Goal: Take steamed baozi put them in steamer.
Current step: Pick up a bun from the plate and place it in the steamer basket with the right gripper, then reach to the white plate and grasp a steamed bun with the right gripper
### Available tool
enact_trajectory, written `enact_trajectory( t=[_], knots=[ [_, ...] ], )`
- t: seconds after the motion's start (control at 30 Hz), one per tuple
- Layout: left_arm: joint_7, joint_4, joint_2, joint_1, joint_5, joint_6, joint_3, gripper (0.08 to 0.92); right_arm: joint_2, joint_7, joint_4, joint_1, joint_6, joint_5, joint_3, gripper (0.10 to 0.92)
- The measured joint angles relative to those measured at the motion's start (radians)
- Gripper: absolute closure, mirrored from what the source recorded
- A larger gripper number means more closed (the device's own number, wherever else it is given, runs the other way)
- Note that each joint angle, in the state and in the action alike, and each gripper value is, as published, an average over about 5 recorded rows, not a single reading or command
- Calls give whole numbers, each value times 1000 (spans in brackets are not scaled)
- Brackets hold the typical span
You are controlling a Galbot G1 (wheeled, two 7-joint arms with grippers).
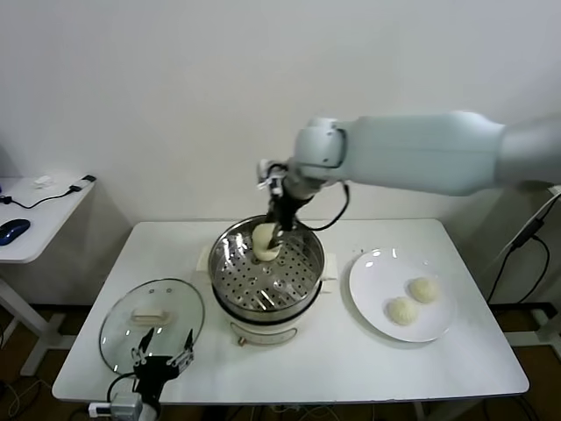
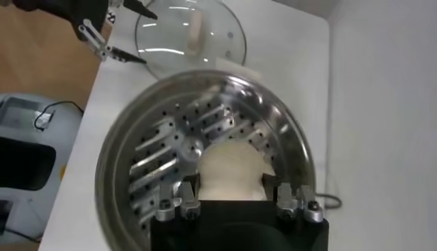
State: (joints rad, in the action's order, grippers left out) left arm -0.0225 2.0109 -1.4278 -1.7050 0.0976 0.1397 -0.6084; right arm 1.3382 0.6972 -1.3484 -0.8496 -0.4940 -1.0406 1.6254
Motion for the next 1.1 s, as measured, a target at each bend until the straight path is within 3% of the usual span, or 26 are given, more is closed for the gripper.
enact_trajectory(
  t=[0.47, 0.77, 1.1],
  knots=[
    [-2, -5, 0, 1, 2, -2, 0, 177, 150, -42, 162, 167, -14, 50, -8, 402],
    [-4, -3, 0, 1, 2, -3, 3, 177, 165, -40, 189, 203, -2, 78, -16, 219],
    [-4, 11, -1, -3, 0, -2, 8, 177, 68, 43, 121, 127, 65, 117, -11, 202]
  ],
)
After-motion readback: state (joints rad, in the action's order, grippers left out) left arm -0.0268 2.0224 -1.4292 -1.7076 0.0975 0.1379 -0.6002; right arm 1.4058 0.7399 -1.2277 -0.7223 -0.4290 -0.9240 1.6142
